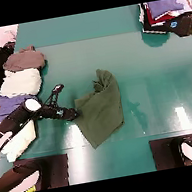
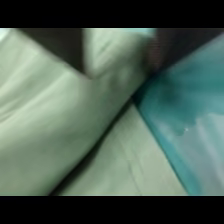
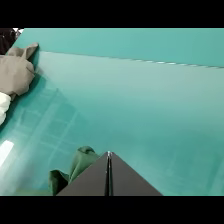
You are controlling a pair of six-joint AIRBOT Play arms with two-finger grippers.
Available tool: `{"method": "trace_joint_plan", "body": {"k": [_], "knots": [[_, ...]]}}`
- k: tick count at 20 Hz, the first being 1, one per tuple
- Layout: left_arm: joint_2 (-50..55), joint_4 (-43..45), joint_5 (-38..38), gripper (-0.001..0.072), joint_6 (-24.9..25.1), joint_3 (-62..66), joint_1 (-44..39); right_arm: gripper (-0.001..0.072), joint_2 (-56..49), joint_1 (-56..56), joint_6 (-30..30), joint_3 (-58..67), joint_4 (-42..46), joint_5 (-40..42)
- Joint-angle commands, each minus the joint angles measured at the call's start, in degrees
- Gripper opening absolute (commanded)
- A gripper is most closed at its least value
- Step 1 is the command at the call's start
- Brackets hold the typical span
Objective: Fold the shirts.
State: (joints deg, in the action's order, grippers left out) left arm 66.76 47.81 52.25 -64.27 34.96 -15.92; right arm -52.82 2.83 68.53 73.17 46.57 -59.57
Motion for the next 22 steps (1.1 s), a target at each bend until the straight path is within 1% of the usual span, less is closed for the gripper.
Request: {"method": "trace_joint_plan", "body": {"k": [1, 5, 8, 9, 10, 11, 12, 15, 17, 19, 22], "knots": [[0.8, 0.2, 2.4, 0.0019, -0.2, 2.3, -0.9, 0.0018, -0.1, 0.2, 0.0, 0.0, 0.5, 0.0], [-1.1, 8.0, 15.5, 0.0024, -2.7, 14.8, 5.1, 0.0018, -1.8, 0.2, 0.8, -0.1, 4.7, -2.6], [-4.0, 11.9, 20.2, 0.0024, -3.1, 24.3, 9.7, 0.0019, -8.0, 0.2, 3.4, -0.1, 4.6, -8.9], [-4.5, 12.0, 20.5, 0.0025, -3.1, 26.6, 10.6, 0.0044, -11.1, 0.3, 3.8, -0.2, 4.4, -10.6], [-4.6, 12.0, 20.7, 0.0024, -3.2, 28.2, 10.9, 0.0244, -13.9, 1.0, 4.2, -0.9, 4.3, -11.1], [-4.6, 12.0, 20.6, 0.0024, -3.3, 29.1, 10.9, 0.0497, -17.0, 2.0, 4.2, -2.2, 4.0, -10.9], [-4.6, 11.7, 20.5, 0.0024, -3.3, 29.2, 10.9, 0.0533, -20.0, 3.2, 4.3, -3.4, 4.0, -10.5], [-4.5, 11.8, 20.2, 0.0024, -3.3, 29.2, 10.9, 0.0533, -29.6, 7.8, 4.3, -6.0, 1.3, -4.5], [-4.5, 11.8, 20.2, 0.0024, -3.3, 29.2, 10.9, 0.0533, -35.4, 10.9, 3.9, -5.3, -0.4, -0.3], [-4.5, 11.8, 20.2, 0.0024, -3.3, 29.2, 10.9, 0.0533, -40.6, 13.7, 3.2, -2.0, -0.5, 0.9], [-4.5, 11.8, 20.2, 0.0024, -3.3, 29.2, 10.9, 0.0532, -46.8, 16.6, 3.0, 4.8, -0.5, -0.1]]}}
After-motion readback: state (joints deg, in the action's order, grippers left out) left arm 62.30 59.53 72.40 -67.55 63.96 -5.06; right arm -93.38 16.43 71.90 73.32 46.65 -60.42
